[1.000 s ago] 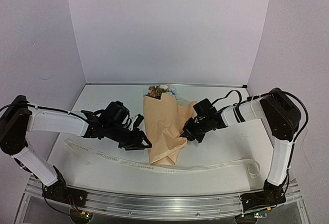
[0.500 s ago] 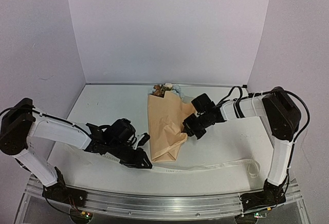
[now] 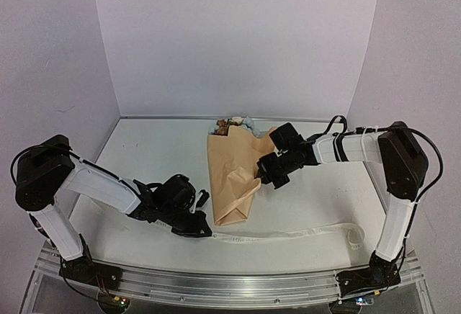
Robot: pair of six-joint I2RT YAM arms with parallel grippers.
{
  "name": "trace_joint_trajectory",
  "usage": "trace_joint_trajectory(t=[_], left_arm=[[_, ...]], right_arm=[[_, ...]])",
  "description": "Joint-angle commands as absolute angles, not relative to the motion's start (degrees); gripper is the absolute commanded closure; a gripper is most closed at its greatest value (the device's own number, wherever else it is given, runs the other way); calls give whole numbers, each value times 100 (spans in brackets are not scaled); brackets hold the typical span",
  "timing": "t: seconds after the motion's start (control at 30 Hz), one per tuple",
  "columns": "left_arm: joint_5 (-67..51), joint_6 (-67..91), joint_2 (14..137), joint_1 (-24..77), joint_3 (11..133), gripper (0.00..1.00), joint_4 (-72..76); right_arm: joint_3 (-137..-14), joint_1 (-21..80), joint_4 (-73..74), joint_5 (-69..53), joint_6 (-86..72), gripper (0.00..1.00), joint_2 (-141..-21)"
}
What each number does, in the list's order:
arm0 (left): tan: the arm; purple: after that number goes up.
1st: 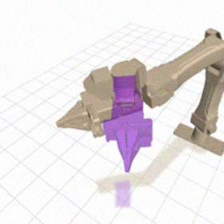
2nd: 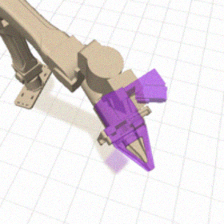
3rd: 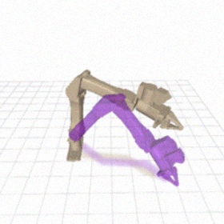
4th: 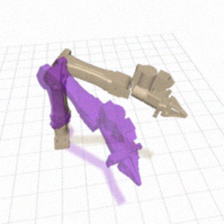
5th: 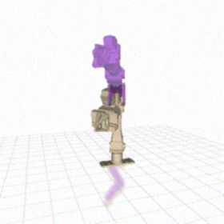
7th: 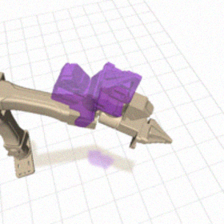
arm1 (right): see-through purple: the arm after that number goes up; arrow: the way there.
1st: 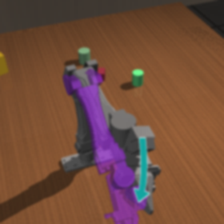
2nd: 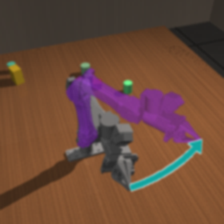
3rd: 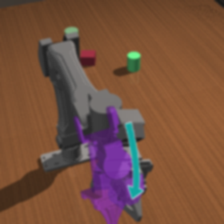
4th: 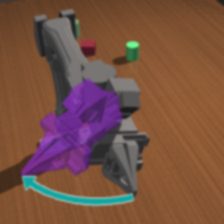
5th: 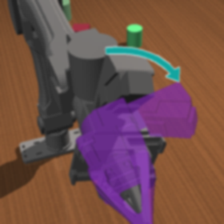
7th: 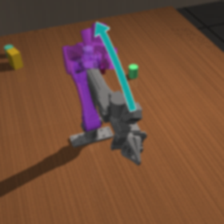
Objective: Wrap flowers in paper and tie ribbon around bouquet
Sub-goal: Pick up the folded bouquet from the center of the board, then place the folded bouquet on the ribbon.
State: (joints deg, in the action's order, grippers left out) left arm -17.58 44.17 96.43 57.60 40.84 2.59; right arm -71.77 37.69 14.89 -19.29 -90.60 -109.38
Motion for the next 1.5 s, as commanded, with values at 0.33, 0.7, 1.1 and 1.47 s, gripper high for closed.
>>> trace_joint_trajectory(t=[0.33, 0.7, 1.1, 1.47], left_arm=[[-748, 5316, 10044, 5652, 4179, 97, 237], [-1138, 5671, 10472, 5108, 4495, 98, 576], [-1609, 5857, 10926, 4609, 4883, 98, 807], [-1607, 5957, 11061, 4588, 5137, 99, 599]], right_arm=[[-7345, 3800, 1591, -1769, -9694, 100, -10337], [-7022, 3829, 1423, -1763, -9875, 100, -10081], [-6473, 3854, 820, -2450, -10051, 100, -10027], [-5708, 3876, 660, -3167, -9702, 100, -9552]])
